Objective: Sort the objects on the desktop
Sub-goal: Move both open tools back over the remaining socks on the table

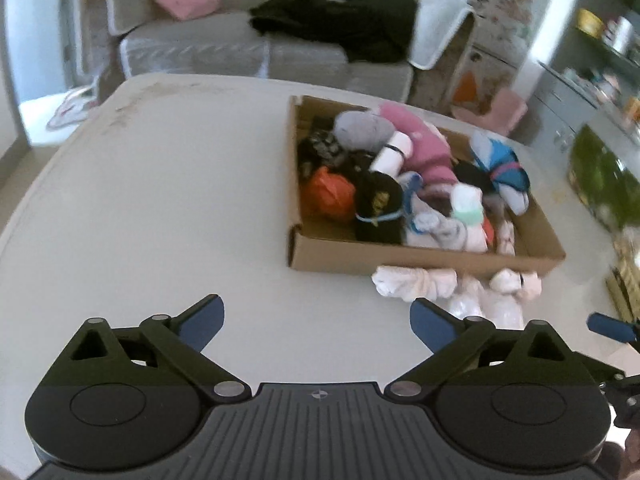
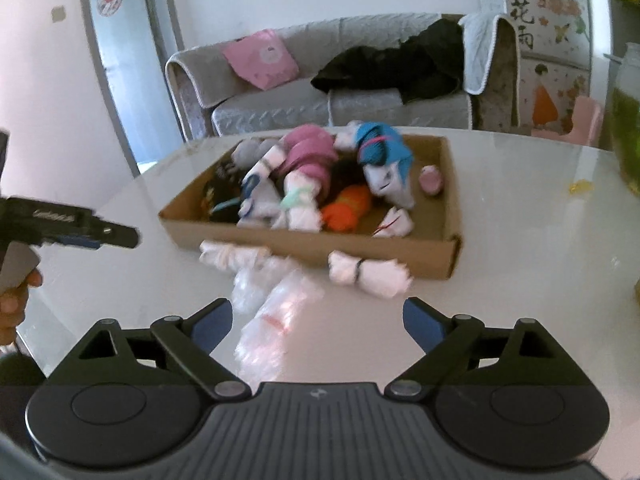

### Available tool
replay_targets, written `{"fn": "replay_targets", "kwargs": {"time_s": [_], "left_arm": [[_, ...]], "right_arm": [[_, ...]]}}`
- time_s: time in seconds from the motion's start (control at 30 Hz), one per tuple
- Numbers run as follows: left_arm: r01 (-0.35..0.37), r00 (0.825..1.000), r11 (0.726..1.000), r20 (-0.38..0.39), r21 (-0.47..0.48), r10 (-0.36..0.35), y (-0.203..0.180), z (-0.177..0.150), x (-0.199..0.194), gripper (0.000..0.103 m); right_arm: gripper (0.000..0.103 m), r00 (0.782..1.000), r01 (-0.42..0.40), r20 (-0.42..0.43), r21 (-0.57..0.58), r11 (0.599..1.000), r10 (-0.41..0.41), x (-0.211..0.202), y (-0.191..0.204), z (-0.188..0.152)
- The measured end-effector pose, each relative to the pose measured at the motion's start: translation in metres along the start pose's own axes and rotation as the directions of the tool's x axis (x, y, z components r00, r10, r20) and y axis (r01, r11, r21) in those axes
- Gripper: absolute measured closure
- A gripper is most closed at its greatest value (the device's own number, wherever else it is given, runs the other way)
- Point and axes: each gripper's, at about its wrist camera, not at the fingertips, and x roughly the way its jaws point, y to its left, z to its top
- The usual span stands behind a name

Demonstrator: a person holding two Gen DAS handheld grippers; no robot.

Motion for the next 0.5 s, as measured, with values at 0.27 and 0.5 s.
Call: {"fn": "replay_targets", "kwargs": {"time_s": [0.27, 0.5], "left_arm": [[0.137, 0.990, 0.990, -0.033, 0.042, -0.135, -0.002, -0.011, 0.017, 0.001], [0.192, 0.981, 0.981, -0.034, 0.023, -0.191, -0.012, 0.003, 0.037, 0.000]], "right_arm": [[0.012, 1.000, 0.010, -0.010, -0.063, 0.998, -0.011, 0.028, 0.026, -0.018], [0.011, 1.000, -0.008, 0.017, 0.041, 0.999, 0.007, 0.038, -0.021, 0.005]]}}
